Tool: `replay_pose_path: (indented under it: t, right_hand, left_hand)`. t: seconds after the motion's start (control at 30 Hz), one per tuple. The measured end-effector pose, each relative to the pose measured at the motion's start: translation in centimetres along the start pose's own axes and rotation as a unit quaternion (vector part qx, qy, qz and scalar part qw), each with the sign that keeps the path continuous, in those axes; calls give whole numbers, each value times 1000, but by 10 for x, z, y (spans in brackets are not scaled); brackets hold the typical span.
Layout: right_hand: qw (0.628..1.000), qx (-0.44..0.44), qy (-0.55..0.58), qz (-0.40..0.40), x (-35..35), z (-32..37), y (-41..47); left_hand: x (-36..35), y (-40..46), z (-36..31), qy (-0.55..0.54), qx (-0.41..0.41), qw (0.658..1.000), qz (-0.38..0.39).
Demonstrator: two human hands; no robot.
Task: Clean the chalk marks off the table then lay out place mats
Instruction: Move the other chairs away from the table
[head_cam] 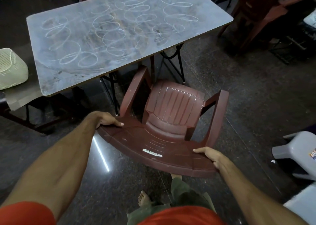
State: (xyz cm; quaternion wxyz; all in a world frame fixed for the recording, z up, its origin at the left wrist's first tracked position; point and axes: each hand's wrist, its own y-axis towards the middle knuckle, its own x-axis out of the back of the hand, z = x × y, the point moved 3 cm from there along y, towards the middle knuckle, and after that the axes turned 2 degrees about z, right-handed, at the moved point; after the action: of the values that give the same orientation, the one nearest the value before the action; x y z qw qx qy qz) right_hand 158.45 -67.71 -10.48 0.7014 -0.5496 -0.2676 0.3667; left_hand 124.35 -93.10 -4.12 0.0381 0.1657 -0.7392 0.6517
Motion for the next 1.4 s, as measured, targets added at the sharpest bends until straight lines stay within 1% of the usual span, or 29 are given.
replay_pose_path:
  t: [0.07, 0.13, 0.27, 0.43, 0.57, 0.67, 0.87, 0.97, 1.1, 1.23, 1.4]
  right_hand:
    - [1000, -1, -2, -2, 1, -1, 2]
    - [1000, 2, 1, -3, 1, -1, 4]
    - [1000, 1, -7, -4, 8, -2, 5]
    - [1000, 6, -11, -1, 35, 6, -1]
    - [999, 8, -50, 6, 56, 23, -1]
    - [995, 10, -98, 12, 68, 42, 5]
    - [983, 6, -180, 16, 81, 95, 19]
    - [974, 7, -223, 24, 85, 133, 24]
    - [958, 63, -274, 63, 85, 184, 28]
    - [950, 67, -299, 62, 91, 212, 37]
    - [955, 44, -290, 48, 98, 222, 53]
  left_hand:
    - [1, 3, 6, -33, 4, 999, 19]
    - [1, 4, 10, -56, 2, 998, 19]
    - [-9, 4, 16, -99, -6, 995, -20]
    - [-40, -9, 22, -153, -14, 987, -54]
    - [-66, -17, 30, -210, -25, 975, -68]
    - [-80, -18, 36, -245, -30, 965, -89]
    - [-105, -20, 35, -334, -9, 938, -90]
    - [-109, -18, 23, -370, -3, 924, -94]
    - [-110, -14, 2, -400, -2, 911, -105]
    - [-111, -6, -17, -421, 1, 900, -109]
    - [-109, 3, -24, -440, 2, 893, -94]
